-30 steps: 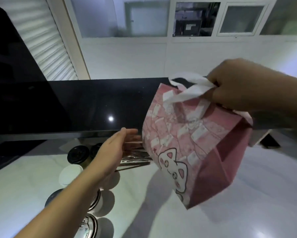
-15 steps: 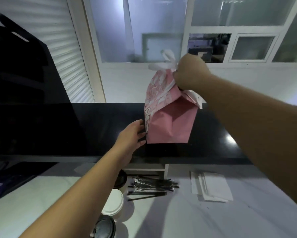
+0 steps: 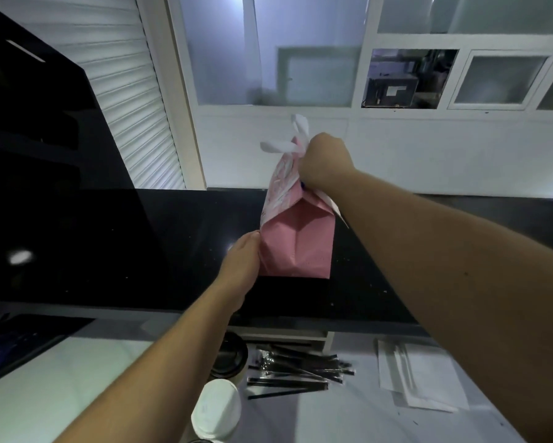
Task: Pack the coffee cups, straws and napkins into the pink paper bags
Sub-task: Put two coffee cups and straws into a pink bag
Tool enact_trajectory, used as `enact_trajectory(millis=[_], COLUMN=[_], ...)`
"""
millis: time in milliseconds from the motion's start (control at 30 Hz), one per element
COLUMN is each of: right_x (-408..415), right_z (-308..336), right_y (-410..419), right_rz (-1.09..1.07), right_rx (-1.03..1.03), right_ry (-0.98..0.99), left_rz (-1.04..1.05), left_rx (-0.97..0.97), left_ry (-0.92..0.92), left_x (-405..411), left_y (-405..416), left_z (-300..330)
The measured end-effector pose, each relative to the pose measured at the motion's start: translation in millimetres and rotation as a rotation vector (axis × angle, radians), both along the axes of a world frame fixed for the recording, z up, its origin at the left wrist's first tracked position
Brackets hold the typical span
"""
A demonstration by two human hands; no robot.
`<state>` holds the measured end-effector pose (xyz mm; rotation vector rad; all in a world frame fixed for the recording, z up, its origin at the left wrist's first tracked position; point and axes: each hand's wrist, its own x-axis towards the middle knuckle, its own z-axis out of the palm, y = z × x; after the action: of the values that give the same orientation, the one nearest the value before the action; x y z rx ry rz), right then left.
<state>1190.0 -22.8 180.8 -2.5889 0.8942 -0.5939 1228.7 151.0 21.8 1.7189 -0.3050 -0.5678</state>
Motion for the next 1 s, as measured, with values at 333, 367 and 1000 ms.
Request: enact_trajectory(millis=[333, 367, 1000], right_x=[-10, -17, -269], right_z=[11, 14, -134], right_y=[3, 9, 82], right_rz=[0.046, 0.064, -0.107], right_rx=[0.045, 0.012, 0.058], right_ry=[-0.043, -0.061, 0.168], left_rz=[0.01, 0.008, -0.409], left_rx=[0.023, 0.027, 0.393], left_ry=[-0.056, -0.082, -0.566], left_x=[-8, -13, -164], left_y=[7, 11, 64], left_z=[1, 6, -17])
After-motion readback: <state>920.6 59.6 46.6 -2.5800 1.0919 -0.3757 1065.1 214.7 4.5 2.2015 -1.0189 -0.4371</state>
